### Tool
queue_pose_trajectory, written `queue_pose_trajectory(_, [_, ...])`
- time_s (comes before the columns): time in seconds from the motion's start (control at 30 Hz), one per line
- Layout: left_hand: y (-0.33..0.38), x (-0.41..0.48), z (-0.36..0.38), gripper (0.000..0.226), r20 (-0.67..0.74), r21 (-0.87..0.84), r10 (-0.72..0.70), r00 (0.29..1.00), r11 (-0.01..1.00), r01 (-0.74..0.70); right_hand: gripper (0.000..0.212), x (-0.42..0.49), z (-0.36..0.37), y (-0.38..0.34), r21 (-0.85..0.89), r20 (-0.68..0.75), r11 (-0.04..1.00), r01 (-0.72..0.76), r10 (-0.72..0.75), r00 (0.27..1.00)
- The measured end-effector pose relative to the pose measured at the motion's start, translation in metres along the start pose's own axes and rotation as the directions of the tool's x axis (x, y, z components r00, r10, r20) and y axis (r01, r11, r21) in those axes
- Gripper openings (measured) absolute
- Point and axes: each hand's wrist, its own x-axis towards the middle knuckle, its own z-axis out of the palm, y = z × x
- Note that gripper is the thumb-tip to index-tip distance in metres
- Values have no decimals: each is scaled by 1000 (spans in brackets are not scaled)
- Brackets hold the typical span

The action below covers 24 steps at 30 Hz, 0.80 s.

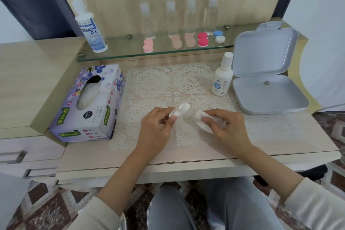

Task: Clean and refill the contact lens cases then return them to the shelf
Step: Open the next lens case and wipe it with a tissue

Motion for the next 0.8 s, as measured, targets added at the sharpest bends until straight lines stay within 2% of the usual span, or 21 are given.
queue_pose_trajectory(0.1, [15,7,-9,17,120,-232,-236,964,938,258,24,9,-4,-6,48,105,998,48,-53,993])
queue_pose_trajectory(0.2, [26,12,-14,9,269,-304,-258,928,892,336,10,20,-6,-16,58,209,995,83,-93,973])
queue_pose_trajectory(0.27, [31,13,-13,13,318,-323,-262,911,874,364,11,23,-4,-21,81,210,996,36,-52,976])
queue_pose_trajectory(0.37, [36,12,-10,20,331,-409,-343,879,788,461,11,21,-3,-24,144,152,987,-63,41,988])
queue_pose_trajectory(0.47, [40,6,-5,23,355,-533,-425,833,640,554,13,16,-3,-25,231,138,957,-177,148,979])
queue_pose_trajectory(0.57, [48,-3,4,48,357,-597,-495,792,532,601,13,11,-2,-25,262,137,936,-235,205,969])
queue_pose_trajectory(0.63, [52,-6,8,54,313,-640,-555,770,476,603,12,9,-2,-25,284,139,922,-265,234,962])
queue_pose_trajectory(0.7, [54,-7,9,51,273,-665,-596,755,450,596,11,8,-2,-27,302,148,913,-275,240,959])
queue_pose_trajectory(0.8, [53,-6,8,34,248,-664,-598,763,468,583,3,9,-3,-28,336,116,894,-297,273,955])
